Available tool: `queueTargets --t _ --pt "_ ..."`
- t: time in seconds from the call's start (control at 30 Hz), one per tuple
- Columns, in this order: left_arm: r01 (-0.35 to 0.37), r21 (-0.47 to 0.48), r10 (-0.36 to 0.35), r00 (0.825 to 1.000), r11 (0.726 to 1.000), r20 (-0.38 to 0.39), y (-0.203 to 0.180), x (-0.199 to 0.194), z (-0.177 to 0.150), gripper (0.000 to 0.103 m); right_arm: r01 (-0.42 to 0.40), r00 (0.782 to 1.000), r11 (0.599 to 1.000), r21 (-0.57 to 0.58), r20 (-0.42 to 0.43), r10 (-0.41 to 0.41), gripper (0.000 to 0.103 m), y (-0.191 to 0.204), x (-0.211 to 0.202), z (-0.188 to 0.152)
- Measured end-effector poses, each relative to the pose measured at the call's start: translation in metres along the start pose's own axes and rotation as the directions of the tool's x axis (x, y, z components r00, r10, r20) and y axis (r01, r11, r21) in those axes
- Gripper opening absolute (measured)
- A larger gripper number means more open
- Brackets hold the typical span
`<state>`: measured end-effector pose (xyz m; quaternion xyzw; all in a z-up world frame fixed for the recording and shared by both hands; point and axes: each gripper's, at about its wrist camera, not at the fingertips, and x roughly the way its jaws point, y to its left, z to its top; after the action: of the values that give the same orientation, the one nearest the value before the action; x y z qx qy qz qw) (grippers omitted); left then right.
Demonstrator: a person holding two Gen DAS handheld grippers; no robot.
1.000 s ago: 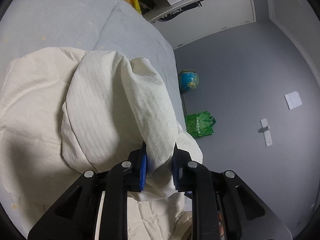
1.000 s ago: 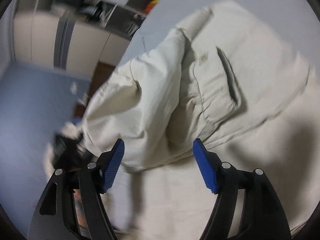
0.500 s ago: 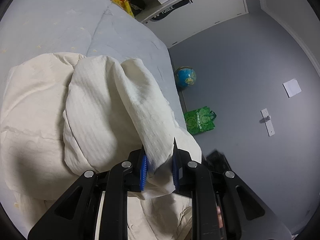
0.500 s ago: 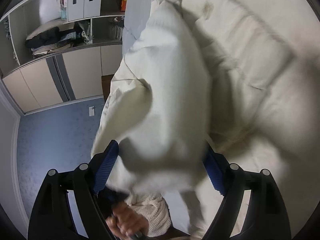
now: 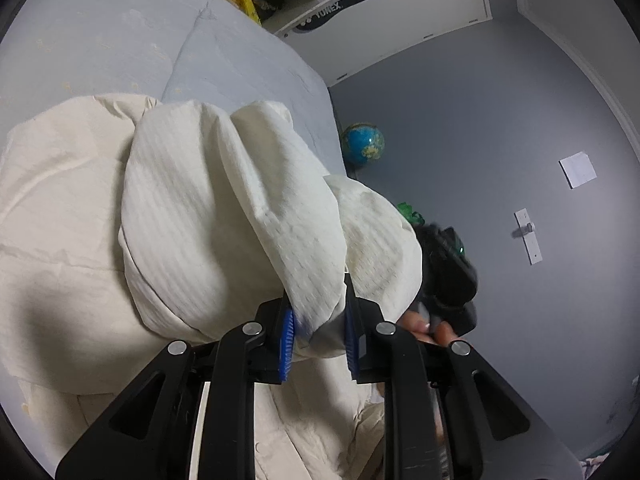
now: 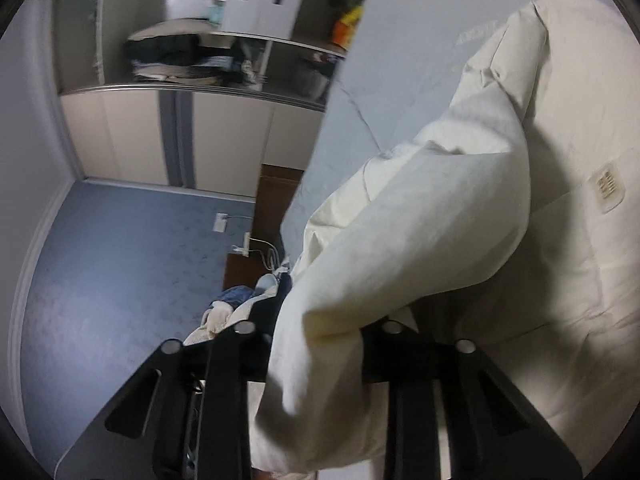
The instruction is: Fold large clothes
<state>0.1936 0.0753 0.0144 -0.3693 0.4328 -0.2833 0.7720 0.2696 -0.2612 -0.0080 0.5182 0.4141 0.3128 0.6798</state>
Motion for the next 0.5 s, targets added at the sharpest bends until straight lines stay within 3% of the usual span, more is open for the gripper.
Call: queueTargets --t 0.17,0.23,0.3,0.37,0.5 --pt "-0.009 -0.037 0.006 0.997 0.999 -0.077 0.009 0.016 -0.008 0.027 0.013 1.000 0.999 0.030 -0.012 -0.012 0.016 -0.055 -0.022 -0.018" --pt "-0.014 -0.044 0.009 0.994 0.999 -0.106 0.010 0.023 -0.013 0.035 0.023 1.000 0.995 0.096 -0.014 -0.022 0.016 -0.085 -0.031 -0.024" --pt "-0.023 -0.032 0.019 0.990 0.999 -0.140 0.009 0.030 -0.018 0.035 0.034 0.999 0.986 0.161 -0.030 -0.030 0.017 -0.104 -0.038 -0.028" --pt "-0.031 -0.015 0.029 0.988 0.999 -0.154 0.008 0.034 -0.021 0.036 0.027 0.998 0.977 0.209 -0.060 -0.015 0.027 -0.112 -0.046 -0.031" --pt "-0.039 -0.003 0.038 0.987 0.999 -0.157 0.007 0.034 -0.022 0.035 0.108 0.991 0.978 0.181 -0.095 -0.092 0.047 -0.099 -0.065 -0.031"
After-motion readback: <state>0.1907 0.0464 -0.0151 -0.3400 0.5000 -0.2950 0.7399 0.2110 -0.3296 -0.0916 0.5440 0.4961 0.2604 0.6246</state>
